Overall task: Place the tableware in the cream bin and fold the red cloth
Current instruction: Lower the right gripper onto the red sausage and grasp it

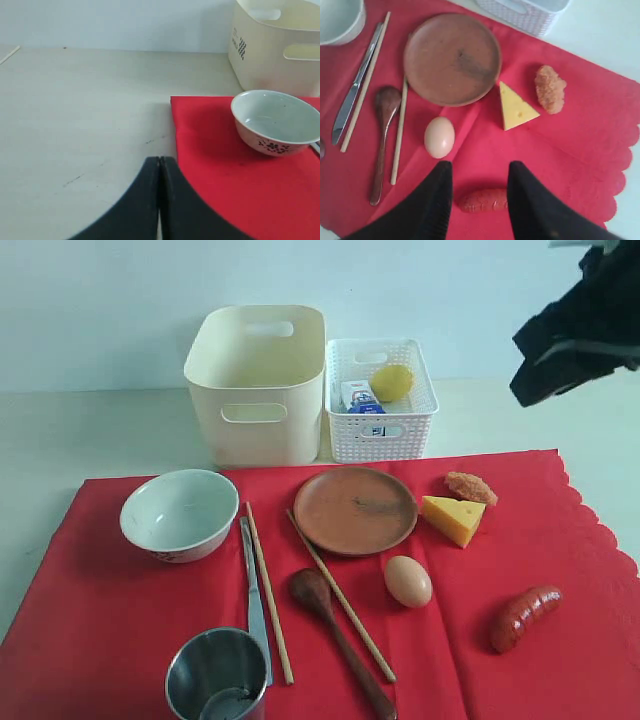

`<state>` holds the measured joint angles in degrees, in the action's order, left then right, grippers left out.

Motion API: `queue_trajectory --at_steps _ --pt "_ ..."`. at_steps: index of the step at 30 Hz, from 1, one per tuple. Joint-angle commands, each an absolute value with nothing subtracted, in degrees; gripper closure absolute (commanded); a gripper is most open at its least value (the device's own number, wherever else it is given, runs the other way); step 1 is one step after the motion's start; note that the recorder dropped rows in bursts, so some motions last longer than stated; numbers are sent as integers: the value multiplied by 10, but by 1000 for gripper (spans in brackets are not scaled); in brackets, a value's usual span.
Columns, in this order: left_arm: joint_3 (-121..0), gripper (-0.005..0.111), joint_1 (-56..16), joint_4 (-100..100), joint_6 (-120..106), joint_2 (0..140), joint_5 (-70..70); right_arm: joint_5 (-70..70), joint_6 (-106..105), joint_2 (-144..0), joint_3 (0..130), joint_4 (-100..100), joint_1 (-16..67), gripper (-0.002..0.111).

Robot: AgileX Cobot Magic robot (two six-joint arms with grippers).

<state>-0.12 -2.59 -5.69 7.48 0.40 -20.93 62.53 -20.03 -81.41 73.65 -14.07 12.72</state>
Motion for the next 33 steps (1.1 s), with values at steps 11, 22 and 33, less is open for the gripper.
queue_trajectory --at_steps 11,22,33 --pt "0 107 -26 -56 76 0 -205 518 -643 -898 565 -170 126 72" --pt "0 107 -26 -56 76 0 -205 470 -709 -995 564 -126 126 42" --pt "0 107 -26 -56 76 0 -205 480 -703 -1008 564 -41 126 43"
